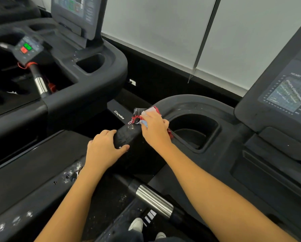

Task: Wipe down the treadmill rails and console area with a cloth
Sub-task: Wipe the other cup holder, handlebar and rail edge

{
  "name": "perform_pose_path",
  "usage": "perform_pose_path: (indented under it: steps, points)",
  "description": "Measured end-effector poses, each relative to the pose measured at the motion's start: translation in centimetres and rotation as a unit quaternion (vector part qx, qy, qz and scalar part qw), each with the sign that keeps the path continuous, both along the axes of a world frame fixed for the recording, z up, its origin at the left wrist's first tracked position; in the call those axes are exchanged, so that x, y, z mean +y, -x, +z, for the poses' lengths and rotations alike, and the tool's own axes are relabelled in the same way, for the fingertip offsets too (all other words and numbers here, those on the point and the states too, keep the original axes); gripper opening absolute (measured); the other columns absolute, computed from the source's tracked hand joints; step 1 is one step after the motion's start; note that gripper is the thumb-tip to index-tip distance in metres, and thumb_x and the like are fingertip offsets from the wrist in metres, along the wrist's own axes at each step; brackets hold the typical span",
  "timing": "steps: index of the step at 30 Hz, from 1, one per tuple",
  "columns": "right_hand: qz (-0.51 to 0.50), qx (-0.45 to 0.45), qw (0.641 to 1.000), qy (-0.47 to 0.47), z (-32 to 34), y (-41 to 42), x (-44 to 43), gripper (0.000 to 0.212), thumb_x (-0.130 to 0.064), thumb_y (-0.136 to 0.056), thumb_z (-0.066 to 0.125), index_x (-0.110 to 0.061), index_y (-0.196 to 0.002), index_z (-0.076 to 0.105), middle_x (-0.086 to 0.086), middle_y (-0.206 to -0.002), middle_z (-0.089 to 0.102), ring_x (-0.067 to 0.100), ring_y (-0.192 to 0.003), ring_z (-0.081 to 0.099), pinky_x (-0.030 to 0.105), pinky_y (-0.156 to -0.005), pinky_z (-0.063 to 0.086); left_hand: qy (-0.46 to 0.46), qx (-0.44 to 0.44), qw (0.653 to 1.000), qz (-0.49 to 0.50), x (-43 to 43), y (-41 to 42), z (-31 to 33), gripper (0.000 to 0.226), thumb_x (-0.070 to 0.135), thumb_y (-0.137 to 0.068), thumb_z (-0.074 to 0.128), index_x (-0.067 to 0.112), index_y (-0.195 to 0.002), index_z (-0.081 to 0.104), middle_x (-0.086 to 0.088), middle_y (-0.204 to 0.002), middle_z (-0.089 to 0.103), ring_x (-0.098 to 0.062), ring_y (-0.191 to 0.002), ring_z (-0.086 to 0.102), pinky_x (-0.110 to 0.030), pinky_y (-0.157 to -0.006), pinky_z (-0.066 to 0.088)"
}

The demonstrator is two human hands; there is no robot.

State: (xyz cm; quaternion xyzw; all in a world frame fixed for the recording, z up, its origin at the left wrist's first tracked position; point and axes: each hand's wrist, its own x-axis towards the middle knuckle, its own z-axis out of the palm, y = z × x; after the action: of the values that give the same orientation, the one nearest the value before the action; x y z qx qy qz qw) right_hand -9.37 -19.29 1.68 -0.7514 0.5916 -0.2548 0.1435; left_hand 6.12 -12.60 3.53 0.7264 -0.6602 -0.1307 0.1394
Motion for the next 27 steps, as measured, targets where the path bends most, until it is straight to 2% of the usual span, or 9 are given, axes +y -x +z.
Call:
perform_pose_path:
  steps: [3,5,9,13,15,18,20,23,27]
  points:
    - [0.09,0.019,0.996,0.023,0.0,-2.4,1.7,0.027,-0.019,-0.094,0.047,-0.015,-0.12,0.056,-0.001,-0.125,0.052,0.015,-0.121,0.042,0.038,-0.103,0.023,0.018,0.013,1.0,0.002,0.0,0.1,0.0,0.054,0.045,-0.078,0.065,0.017,-0.123,0.054,-0.004,-0.116,0.057,-0.022,-0.104,0.055,-0.037,-0.084,0.043]
    - [0.146,0.035,0.988,0.032,-0.1,-3.4,2.6,0.026,-0.02,-0.093,0.048,-0.017,-0.116,0.059,-0.002,-0.122,0.054,0.014,-0.118,0.044,0.04,-0.102,0.023,0.029,0.029,0.999,0.01,0.1,0.1,0.0,0.046,0.043,-0.077,0.066,0.017,-0.114,0.059,-0.004,-0.11,0.06,-0.023,-0.098,0.057,-0.036,-0.08,0.042]
    - [0.099,0.016,0.994,0.031,0.0,-1.6,0.8,0.017,-0.02,-0.093,0.044,-0.022,-0.103,0.058,-0.006,-0.113,0.05,0.01,-0.113,0.044,0.04,-0.099,0.028,0.029,0.031,0.999,0.007,0.2,-0.2,-0.3,0.059,0.047,-0.075,0.067,0.019,-0.125,0.052,-0.002,-0.117,0.057,-0.022,-0.105,0.054,-0.037,-0.086,0.042]
    - [0.021,0.044,0.999,-0.023,-0.1,0.5,-1.0,0.028,-0.018,-0.095,0.047,-0.018,-0.123,0.05,-0.001,-0.126,0.047,0.014,-0.119,0.042,0.04,-0.104,0.029,0.033,0.028,0.999,0.012,0.3,-0.2,-0.6,0.066,0.05,-0.077,0.065,0.017,-0.132,0.047,-0.002,-0.125,0.054,-0.022,-0.114,0.051,-0.038,-0.092,0.04]
    - [0.033,0.051,0.998,-0.012,-0.3,-0.3,-0.2,0.028,-0.02,-0.095,0.046,-0.019,-0.122,0.049,-0.001,-0.126,0.045,0.016,-0.119,0.04,0.041,-0.105,0.029,0.036,0.03,0.999,0.014,0.3,-0.1,-0.8,0.067,0.049,-0.077,0.066,0.016,-0.132,0.047,-0.002,-0.125,0.054,-0.022,-0.113,0.051,-0.039,-0.092,0.04]
    - [0.11,0.015,0.994,0.026,-0.7,-1.8,2.8,0.026,-0.021,-0.093,0.046,-0.021,-0.118,0.054,-0.004,-0.126,0.046,0.013,-0.122,0.039,0.039,-0.103,0.025,0.051,0.032,0.998,0.018,0.3,0.0,-1.0,0.059,0.046,-0.076,0.067,0.017,-0.125,0.053,-0.003,-0.118,0.058,-0.023,-0.106,0.055,-0.039,-0.087,0.042]
    - [0.14,0.028,0.988,0.053,-0.9,-1.9,4.0,0.03,-0.02,-0.092,0.049,-0.02,-0.121,0.057,-0.006,-0.129,0.049,0.01,-0.123,0.04,0.038,-0.102,0.026,0.062,0.034,0.997,0.016,0.3,0.0,-1.0,0.054,0.047,-0.076,0.066,0.019,-0.121,0.056,-0.002,-0.113,0.06,-0.021,-0.102,0.056,-0.038,-0.085,0.044]
    - [0.088,0.035,0.994,0.049,-0.5,-0.3,2.9,0.026,-0.019,-0.093,0.046,-0.02,-0.117,0.056,-0.006,-0.125,0.048,0.012,-0.12,0.041,0.038,-0.098,0.028,0.046,0.032,0.998,0.012,0.3,-0.1,-1.0,0.061,0.048,-0.076,0.066,0.019,-0.128,0.05,-0.001,-0.12,0.056,-0.021,-0.11,0.052,-0.038,-0.091,0.04]
    - [-0.026,0.046,0.998,-0.023,0.0,1.6,0.9,0.033,-0.019,-0.096,0.045,-0.018,-0.129,0.045,0.0,-0.131,0.043,0.014,-0.118,0.042,0.019,-0.093,0.021,0.039,0.026,0.999,0.016,0.4,-0.1,-0.9,0.067,0.049,-0.078,0.064,0.017,-0.133,0.045,-0.002,-0.129,0.052,-0.022,-0.118,0.048,-0.038,-0.096,0.037]
